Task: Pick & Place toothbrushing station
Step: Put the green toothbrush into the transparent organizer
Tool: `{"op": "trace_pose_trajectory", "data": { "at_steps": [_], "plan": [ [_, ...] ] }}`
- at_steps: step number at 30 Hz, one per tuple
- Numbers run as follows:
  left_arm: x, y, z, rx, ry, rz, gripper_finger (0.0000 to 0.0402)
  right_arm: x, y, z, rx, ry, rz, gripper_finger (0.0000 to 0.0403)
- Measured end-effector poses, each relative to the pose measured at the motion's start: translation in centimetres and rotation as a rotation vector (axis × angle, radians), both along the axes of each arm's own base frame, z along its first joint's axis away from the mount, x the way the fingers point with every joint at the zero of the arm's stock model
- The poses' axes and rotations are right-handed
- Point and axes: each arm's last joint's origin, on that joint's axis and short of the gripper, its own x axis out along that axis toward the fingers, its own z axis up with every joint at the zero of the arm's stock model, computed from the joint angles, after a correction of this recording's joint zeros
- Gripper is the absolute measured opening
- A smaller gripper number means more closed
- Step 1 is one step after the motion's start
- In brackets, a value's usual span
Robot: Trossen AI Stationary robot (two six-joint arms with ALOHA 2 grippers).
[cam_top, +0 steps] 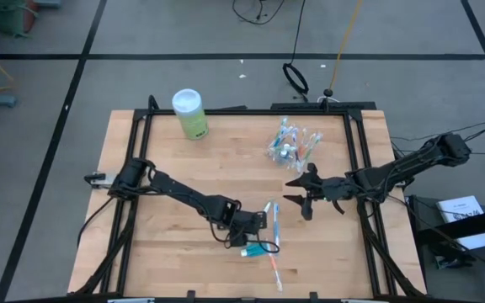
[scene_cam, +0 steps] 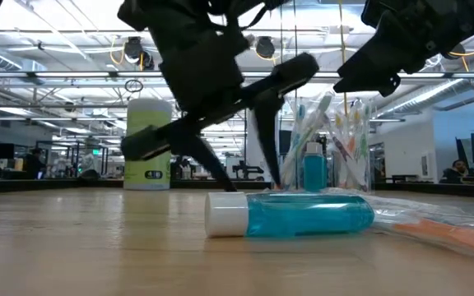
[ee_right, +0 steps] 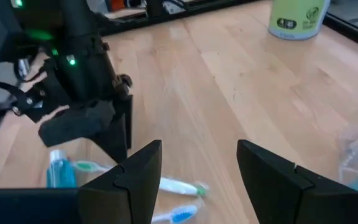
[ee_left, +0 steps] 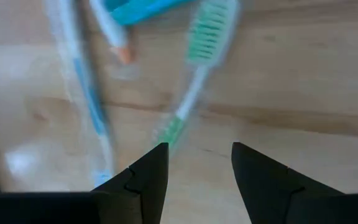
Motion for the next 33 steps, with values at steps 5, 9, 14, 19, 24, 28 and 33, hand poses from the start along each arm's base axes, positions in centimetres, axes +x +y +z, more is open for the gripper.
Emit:
{"op": "trace_pose_trajectory", "data": {
  "at_steps": [5,9,14,19,24,28,33],
  "plan": [
    [0.7,-0.2,-0.4,0.026,-0.052,-0.078,0.0182,0.0,0.0,0.0,0.001,-0.003,0.002,0.0201],
    [1.0,0.2,-1.2,0.026,-0.038,-0.093,0.0182,0.0,0.0,0.0,0.001,-0.003,0.002,0.0201],
    [1.1,0.5,-2.0,-0.046,0.001,-0.078,0.0181,0.0,0.0,0.0,0.003,-0.004,0.001,0.0201],
    [1.2,0.5,-2.1,-0.044,-0.003,-0.087,0.0167,0.0,0.0,0.0,0.003,-0.003,0.000,0.0201],
    [1.1,0.5,-2.2,-0.049,0.004,-0.086,0.0102,0.0,0.0,0.0,0.003,-0.003,0.000,0.0201],
    [1.2,0.5,-2.3,-0.066,-0.001,-0.084,0.0038,0.0,0.0,0.0,0.001,-0.003,0.000,0.0201],
    [1.3,0.6,-2.4,-0.060,-0.013,-0.037,0.0014,0.0,0.0,0.0,0.000,-0.003,0.001,0.0201]
  ]
}}
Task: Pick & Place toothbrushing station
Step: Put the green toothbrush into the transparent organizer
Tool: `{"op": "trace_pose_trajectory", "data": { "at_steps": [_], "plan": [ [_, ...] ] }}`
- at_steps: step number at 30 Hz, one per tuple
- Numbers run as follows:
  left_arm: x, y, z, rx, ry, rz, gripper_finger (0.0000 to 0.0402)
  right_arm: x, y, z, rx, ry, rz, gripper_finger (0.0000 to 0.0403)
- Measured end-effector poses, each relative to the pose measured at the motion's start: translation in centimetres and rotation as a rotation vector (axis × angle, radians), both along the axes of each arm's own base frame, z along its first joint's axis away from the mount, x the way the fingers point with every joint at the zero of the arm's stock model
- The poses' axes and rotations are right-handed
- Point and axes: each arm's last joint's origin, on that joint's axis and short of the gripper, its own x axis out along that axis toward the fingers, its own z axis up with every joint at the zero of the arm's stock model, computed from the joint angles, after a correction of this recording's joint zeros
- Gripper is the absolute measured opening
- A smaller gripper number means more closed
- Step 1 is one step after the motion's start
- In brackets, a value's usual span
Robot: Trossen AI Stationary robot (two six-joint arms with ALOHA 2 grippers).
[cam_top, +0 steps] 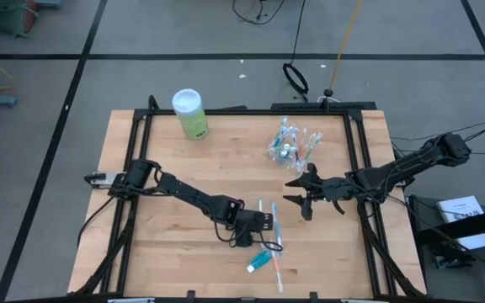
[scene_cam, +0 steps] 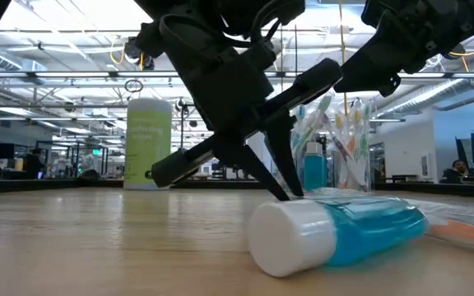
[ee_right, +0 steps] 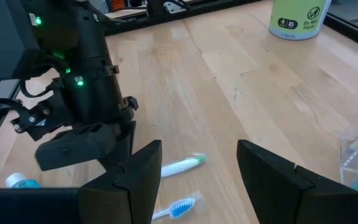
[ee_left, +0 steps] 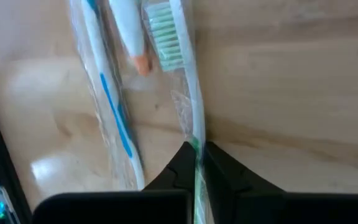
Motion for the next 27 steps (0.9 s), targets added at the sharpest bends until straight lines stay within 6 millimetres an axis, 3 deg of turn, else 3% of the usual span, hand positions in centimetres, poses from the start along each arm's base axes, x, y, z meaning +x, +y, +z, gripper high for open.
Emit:
{"op": "trace_pose_trajectory", "data": {
  "at_steps": [3,7,13,16,21,24,27],
  "plan": [
    [0.0,0.3,0.3,0.017,-0.002,0.021,0.0021,0.0,0.0,0.0,-0.001,0.000,0.000,0.0201],
    [-0.5,0.9,2.0,-0.006,-0.006,0.062,0.0006,0.0,0.0,0.0,-0.006,0.004,0.001,0.0201],
    [-1.0,3.6,8.4,-0.171,-0.139,0.258,0.0001,0.0,0.0,-0.1,-0.006,0.007,0.002,0.0201],
    [-1.9,6.2,11.6,-0.236,-0.206,0.418,0.0003,-0.1,0.0,-0.1,-0.007,0.012,0.003,0.0201],
    [-3.7,12.1,17.5,-0.449,-0.370,0.596,0.0002,-0.2,-0.1,-0.3,-0.015,0.039,0.003,0.0201],
    [-4.7,16.1,19.6,-0.584,-0.476,0.681,0.0001,-0.2,-0.1,-0.4,-0.017,0.045,0.003,0.0201],
    [-5.6,20.2,20.6,-0.758,-0.644,0.710,0.0001,-0.2,-0.1,-0.5,-0.020,0.054,0.002,0.0201]
  ]
}}
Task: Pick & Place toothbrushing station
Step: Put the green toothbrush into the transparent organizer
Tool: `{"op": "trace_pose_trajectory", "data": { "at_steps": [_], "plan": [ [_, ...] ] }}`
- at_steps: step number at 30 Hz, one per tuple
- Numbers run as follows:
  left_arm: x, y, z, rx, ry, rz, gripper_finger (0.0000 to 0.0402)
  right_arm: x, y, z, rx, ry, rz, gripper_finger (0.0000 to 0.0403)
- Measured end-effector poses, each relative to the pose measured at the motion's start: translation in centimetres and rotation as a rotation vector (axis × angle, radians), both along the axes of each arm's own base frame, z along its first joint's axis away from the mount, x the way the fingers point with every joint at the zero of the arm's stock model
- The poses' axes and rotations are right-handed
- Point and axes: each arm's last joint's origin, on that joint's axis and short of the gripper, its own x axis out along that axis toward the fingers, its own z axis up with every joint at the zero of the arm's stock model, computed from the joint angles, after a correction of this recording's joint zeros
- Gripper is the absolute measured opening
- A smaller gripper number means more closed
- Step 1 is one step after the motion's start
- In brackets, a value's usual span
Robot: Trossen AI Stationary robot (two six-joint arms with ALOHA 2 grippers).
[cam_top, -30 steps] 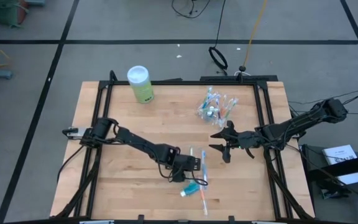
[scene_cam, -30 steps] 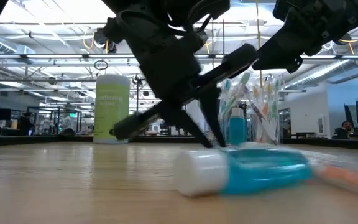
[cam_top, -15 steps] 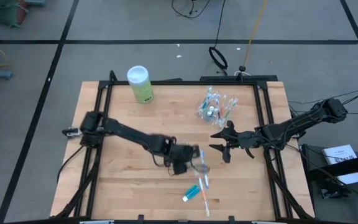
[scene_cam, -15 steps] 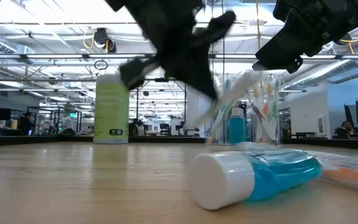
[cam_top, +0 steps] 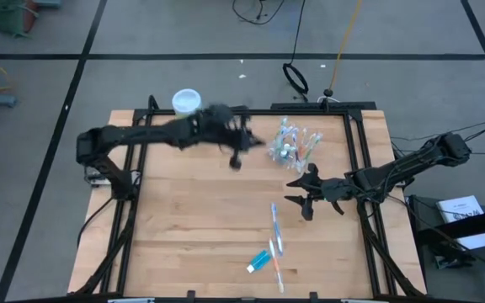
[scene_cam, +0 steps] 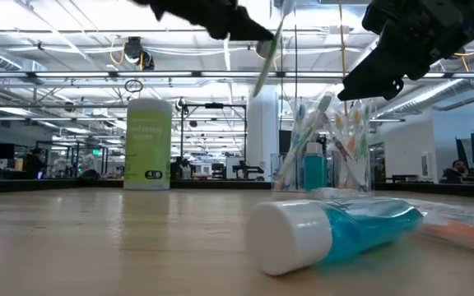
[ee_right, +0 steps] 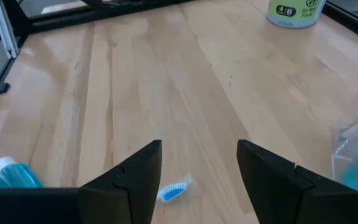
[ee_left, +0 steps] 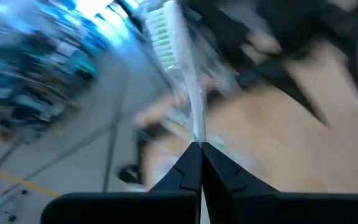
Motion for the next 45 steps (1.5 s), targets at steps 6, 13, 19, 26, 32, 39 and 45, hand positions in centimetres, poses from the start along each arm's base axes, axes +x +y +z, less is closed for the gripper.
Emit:
{"op": "trace_pose_trajectory", "data": {
  "at_steps": [6,13,19,26,32,39,45],
  "plan": [
    [-1.5,5.9,-4.4,-0.219,-0.366,0.106,0.0001,0.0,0.0,0.0,-0.001,0.003,-0.001,0.0201],
    [-1.1,6.9,-10.8,-0.324,-0.492,0.113,0.0001,0.0,0.0,0.0,-0.002,0.003,-0.003,0.0201],
    [1.3,6.7,-13.8,-0.402,-0.468,0.099,0.0001,0.0,-0.1,0.0,0.001,0.002,-0.005,0.0201],
    [2.0,7.0,-15.4,-0.484,-0.408,0.242,0.0002,0.0,-0.1,0.0,-0.002,0.003,-0.004,0.0201],
    [2.3,6.3,-16.4,-0.461,-0.310,0.270,0.0002,0.0,-0.1,0.0,-0.002,0.003,-0.004,0.0201],
    [2.6,4.9,-17.7,-0.414,-0.176,0.345,0.0002,0.0,-0.1,0.0,-0.002,0.003,-0.004,0.0201],
    [2.8,4.2,-17.7,-0.364,-0.187,0.473,0.0020,0.0,-0.1,0.0,-0.004,0.002,-0.008,0.0201]
  ]
}}
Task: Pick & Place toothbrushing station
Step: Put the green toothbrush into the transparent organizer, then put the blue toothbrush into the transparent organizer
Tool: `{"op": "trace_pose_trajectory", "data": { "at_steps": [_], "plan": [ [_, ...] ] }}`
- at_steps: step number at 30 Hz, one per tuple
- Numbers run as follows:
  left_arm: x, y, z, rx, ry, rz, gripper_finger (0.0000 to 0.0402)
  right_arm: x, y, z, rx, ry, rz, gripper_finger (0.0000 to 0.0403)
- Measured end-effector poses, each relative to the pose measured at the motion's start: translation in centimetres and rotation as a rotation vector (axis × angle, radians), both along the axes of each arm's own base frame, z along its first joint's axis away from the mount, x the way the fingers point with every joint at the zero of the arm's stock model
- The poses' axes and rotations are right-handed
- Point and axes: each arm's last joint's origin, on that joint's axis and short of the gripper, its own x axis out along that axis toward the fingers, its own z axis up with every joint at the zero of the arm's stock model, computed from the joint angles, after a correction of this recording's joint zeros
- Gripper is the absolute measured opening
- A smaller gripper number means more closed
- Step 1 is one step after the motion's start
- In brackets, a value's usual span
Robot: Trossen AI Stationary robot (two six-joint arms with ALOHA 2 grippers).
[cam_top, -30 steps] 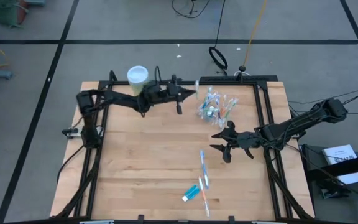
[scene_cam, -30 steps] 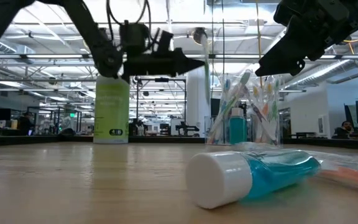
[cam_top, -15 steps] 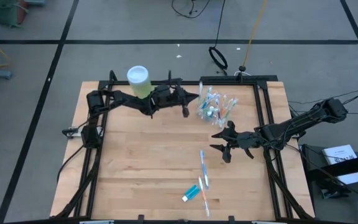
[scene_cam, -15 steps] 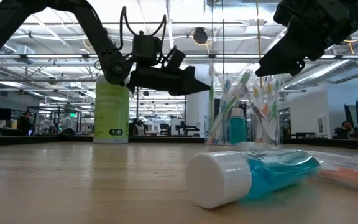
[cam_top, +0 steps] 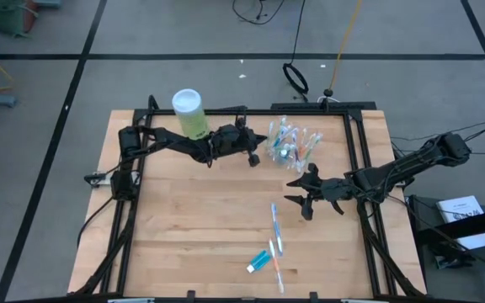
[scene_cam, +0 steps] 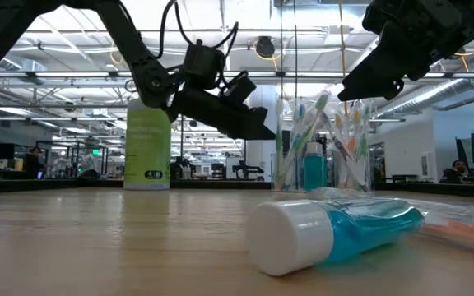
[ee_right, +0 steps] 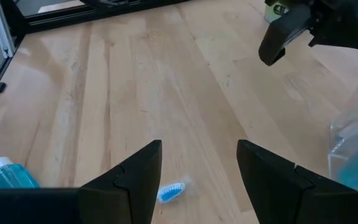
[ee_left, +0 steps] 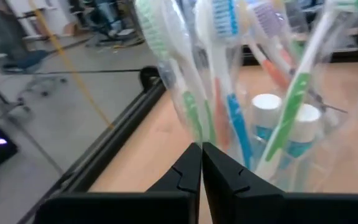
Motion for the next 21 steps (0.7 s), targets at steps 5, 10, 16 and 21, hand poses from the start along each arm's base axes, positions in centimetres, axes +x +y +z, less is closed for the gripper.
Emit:
{"op": "trace_pose_trajectory", "data": {
  "at_steps": [5,10,16,21],
  "plan": [
    [0.1,-0.7,0.4,0.022,0.001,0.048,0.0046,0.0,-0.1,0.0,-0.012,-0.003,-0.022,0.0201],
    [0.3,-1.4,0.2,-0.005,0.015,-0.016,0.0093,0.3,-0.2,-0.1,-0.010,-0.010,-0.030,0.0201],
    [-0.1,-1.4,-0.1,-0.021,0.101,0.035,0.0159,1.4,-0.5,-0.1,-0.030,-0.067,-0.039,0.0201],
    [-1.7,-2.2,2.9,-0.048,0.210,0.029,0.0189,2.4,-0.6,-0.9,-0.054,-0.061,-0.041,0.0201]
  ]
}}
